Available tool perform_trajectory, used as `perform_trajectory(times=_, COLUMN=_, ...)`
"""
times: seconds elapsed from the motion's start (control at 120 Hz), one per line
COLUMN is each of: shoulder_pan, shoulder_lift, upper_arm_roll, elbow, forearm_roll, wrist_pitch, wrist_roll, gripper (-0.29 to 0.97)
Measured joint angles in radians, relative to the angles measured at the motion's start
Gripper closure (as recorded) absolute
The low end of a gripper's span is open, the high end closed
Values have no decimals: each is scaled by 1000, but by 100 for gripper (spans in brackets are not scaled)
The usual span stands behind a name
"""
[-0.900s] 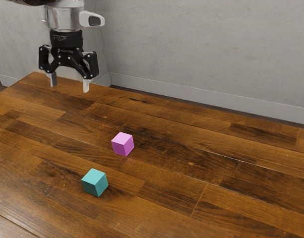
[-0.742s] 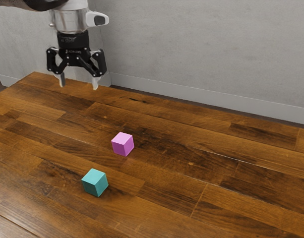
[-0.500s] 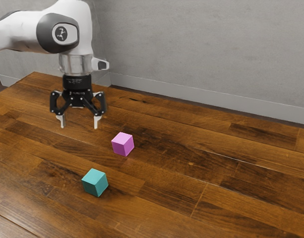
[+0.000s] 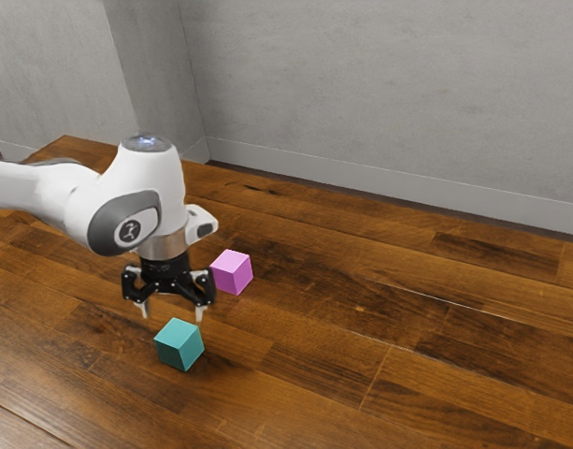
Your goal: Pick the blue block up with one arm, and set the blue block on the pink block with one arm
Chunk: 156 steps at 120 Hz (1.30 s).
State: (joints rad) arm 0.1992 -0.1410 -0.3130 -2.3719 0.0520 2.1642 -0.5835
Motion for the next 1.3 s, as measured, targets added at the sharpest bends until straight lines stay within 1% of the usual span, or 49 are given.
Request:
perform_trajectory(times=0.108, shoulder_pan=6, shoulder_lift=-1, upper_arm_roll=0, elbow=-22, forearm_roll=7, wrist_pitch=80, wrist_roll=21, gripper=0)
perform_trajectory(times=0.233, shoulder_pan=9, shoulder_lift=-5, upper_arm_roll=0, elbow=-33, forearm_roll=14, wrist_pitch=131, wrist_roll=74, gripper=0)
perform_trajectory(times=0.333, shoulder_pan=5, shoulder_lift=-35, upper_arm_roll=-17, elbow=-37, forearm_roll=16, wrist_pitch=126, wrist_roll=128, gripper=0)
perform_trajectory(times=0.433, shoulder_pan=9, shoulder_lift=-37, upper_arm_roll=-21, elbow=-46, forearm_roll=16, wrist_pitch=120, wrist_roll=183, gripper=0)
perform_trajectory(times=0.567, shoulder_pan=50, shoulder_lift=-36, upper_arm_roll=-22, elbow=-119, forearm_roll=10, wrist_pitch=136, wrist_roll=245, gripper=0)
perform_trajectory(times=0.667, shoulder_pan=65, shoulder_lift=-37, upper_arm_roll=-23, elbow=-137, forearm_roll=13, wrist_pitch=152, wrist_roll=284, gripper=0)
perform_trajectory(times=0.792, shoulder_pan=78, shoulder_lift=-53, upper_arm_roll=-82, elbow=-140, forearm_roll=12, wrist_pitch=177, wrist_roll=322, gripper=0)
perform_trajectory(times=0.85, shoulder_pan=89, shoulder_lift=-57, upper_arm_roll=-97, elbow=-141, forearm_roll=3, wrist_pitch=189, wrist_roll=335, gripper=0)
perform_trajectory(times=0.975, shoulder_pan=120, shoulder_lift=-21, upper_arm_roll=-103, elbow=-140, forearm_roll=-6, wrist_pitch=221, wrist_roll=359, gripper=0)
perform_trajectory(times=1.092, shoulder_pan=124, shoulder_lift=1, upper_arm_roll=-104, elbow=-135, forearm_roll=-2, wrist_pitch=248, wrist_roll=379, gripper=0)
perform_trajectory(times=1.208, shoulder_pan=125, shoulder_lift=62, upper_arm_roll=-104, elbow=-107, forearm_roll=0, wrist_pitch=266, wrist_roll=400, gripper=0)
perform_trajectory(times=1.3, shoulder_pan=134, shoulder_lift=72, upper_arm_roll=-104, elbow=-98, forearm_roll=2, wrist_pitch=275, wrist_roll=416, gripper=0)
